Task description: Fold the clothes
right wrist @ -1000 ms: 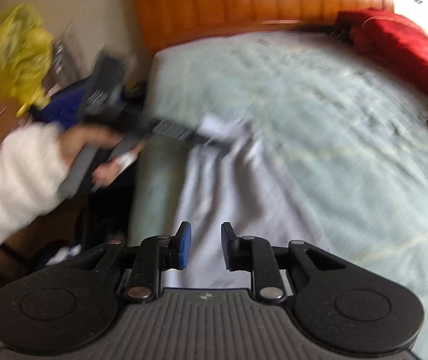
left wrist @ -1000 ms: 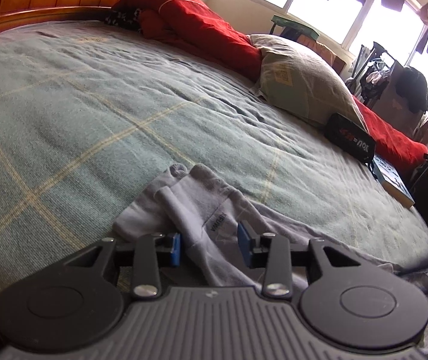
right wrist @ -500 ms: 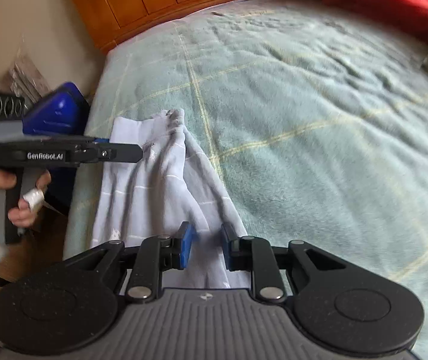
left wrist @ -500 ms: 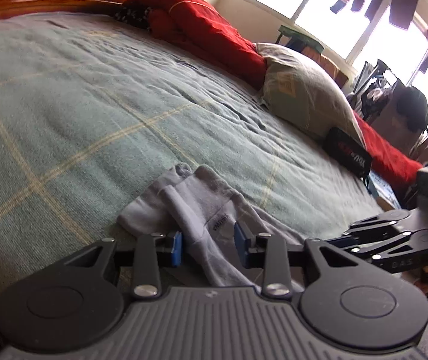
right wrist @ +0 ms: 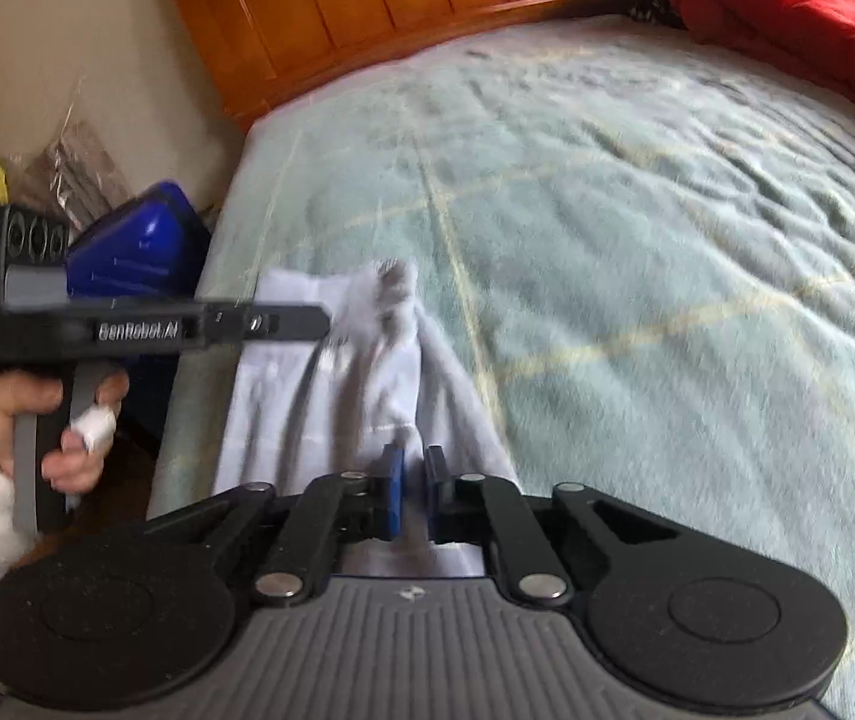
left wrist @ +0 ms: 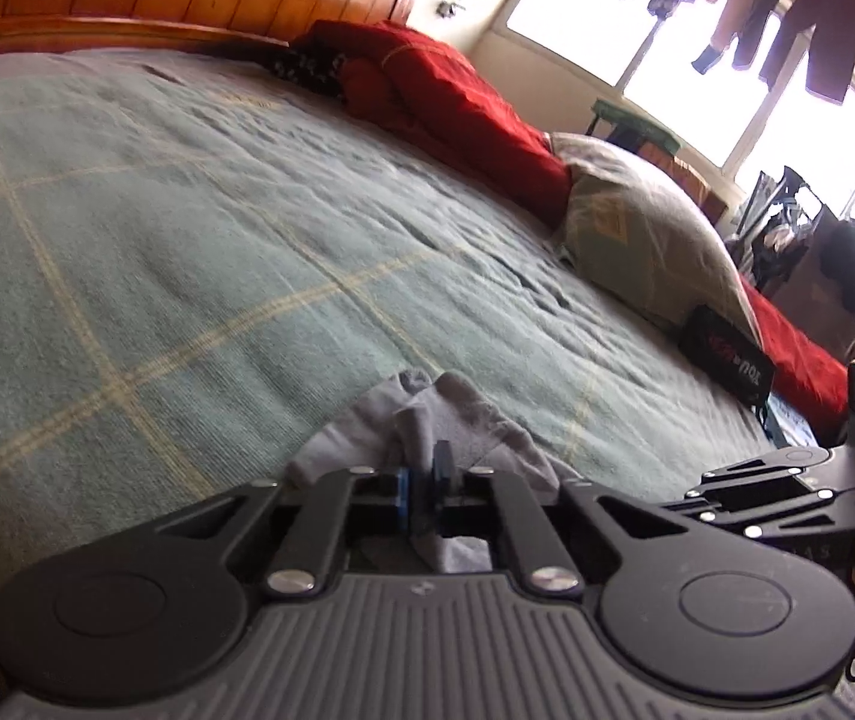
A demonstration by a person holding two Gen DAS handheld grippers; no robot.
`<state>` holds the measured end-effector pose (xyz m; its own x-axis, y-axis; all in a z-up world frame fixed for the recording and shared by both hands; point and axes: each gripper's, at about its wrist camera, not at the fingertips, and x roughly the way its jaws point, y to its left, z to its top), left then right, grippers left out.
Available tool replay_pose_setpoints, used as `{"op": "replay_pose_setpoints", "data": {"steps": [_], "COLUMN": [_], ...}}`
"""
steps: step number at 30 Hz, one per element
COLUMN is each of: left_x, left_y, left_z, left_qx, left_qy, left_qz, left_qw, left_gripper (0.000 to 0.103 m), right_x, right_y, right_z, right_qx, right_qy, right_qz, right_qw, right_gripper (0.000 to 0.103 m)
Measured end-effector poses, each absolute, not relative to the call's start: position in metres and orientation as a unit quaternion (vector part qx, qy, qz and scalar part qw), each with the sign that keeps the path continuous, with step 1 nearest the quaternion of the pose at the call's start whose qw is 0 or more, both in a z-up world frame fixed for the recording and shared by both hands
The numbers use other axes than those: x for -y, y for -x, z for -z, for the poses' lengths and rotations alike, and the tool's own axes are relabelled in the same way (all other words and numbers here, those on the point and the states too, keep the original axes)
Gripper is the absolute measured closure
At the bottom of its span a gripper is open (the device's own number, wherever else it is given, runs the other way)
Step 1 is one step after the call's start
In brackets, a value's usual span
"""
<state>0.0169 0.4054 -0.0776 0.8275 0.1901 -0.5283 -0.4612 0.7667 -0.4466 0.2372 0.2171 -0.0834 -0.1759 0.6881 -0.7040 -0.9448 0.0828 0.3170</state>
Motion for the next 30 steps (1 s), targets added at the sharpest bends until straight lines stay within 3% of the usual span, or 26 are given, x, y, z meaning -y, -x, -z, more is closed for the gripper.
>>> {"op": "replay_pose_setpoints", "data": {"steps": [4, 14, 16, 21, 26, 30], "left_x": [-0.411, -0.422, -0.421, -0.415, -0.387, -0.339], "left_y": [-0.009, -0.012, -0.014, -0.007, -0.01, -0.032], "left_z": [0.071, 0.089, 0.087, 0.057, 0.026, 0.034], "left_qx": [-0.201, -0.214, -0.223, -0.231, -0.238, -0.266], "left_qy": [0.296, 0.332, 0.319, 0.218, 0.13, 0.045], "left_qz": [-0.181, -0.175, -0.175, -0.242, -0.216, -0.157], "left_qw": [0.916, 0.902, 0.904, 0.917, 0.938, 0.95], "left_gripper": [0.1, 0.099, 0.094, 0.077, 0.073, 0.069], "right_x": [-0.223, -0.233, -0.233, -0.217, -0.18, -0.145], "right_y": [-0.241, -0.248, -0.247, -0.244, -0.232, -0.23], "right_z": [0.076, 0.079, 0.079, 0.066, 0.042, 0.047], "right_qx": [-0.383, -0.382, -0.379, -0.361, -0.326, -0.328], "right_qy": [0.157, 0.162, 0.17, 0.18, 0.21, 0.239], "right_qz": [-0.657, -0.641, -0.639, -0.623, -0.625, -0.605], "right_qw": [0.63, 0.646, 0.648, 0.67, 0.678, 0.685], "right_gripper": [0.095, 0.095, 0.095, 0.086, 0.081, 0.081]}}
